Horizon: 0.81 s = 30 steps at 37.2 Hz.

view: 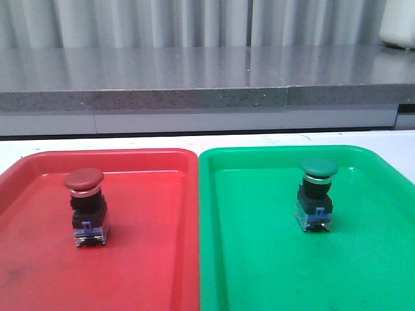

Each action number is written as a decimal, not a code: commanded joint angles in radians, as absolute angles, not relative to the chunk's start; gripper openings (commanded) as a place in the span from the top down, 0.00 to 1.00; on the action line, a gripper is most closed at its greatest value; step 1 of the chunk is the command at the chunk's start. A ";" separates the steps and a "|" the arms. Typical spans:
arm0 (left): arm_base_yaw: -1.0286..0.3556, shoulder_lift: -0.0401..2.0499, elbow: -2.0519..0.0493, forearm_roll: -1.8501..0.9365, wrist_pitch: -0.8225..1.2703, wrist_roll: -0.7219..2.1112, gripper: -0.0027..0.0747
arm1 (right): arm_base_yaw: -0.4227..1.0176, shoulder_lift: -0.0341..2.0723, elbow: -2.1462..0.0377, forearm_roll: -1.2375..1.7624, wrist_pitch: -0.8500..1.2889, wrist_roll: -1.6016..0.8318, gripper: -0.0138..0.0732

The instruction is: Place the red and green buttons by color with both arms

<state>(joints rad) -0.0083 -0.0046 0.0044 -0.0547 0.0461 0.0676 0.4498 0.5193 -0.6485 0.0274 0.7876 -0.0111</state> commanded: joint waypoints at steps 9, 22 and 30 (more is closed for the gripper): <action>-0.011 -0.022 0.029 -0.062 -0.039 0.063 0.99 | 0.423 0.467 -0.636 -0.050 0.669 -0.022 0.92; -0.011 -0.022 0.029 -0.062 -0.039 0.063 0.99 | 0.162 0.051 -0.112 -0.041 0.084 -0.021 0.92; -0.011 -0.022 0.029 -0.062 -0.039 0.063 0.99 | 0.097 -0.027 0.021 0.000 -0.052 -0.019 0.92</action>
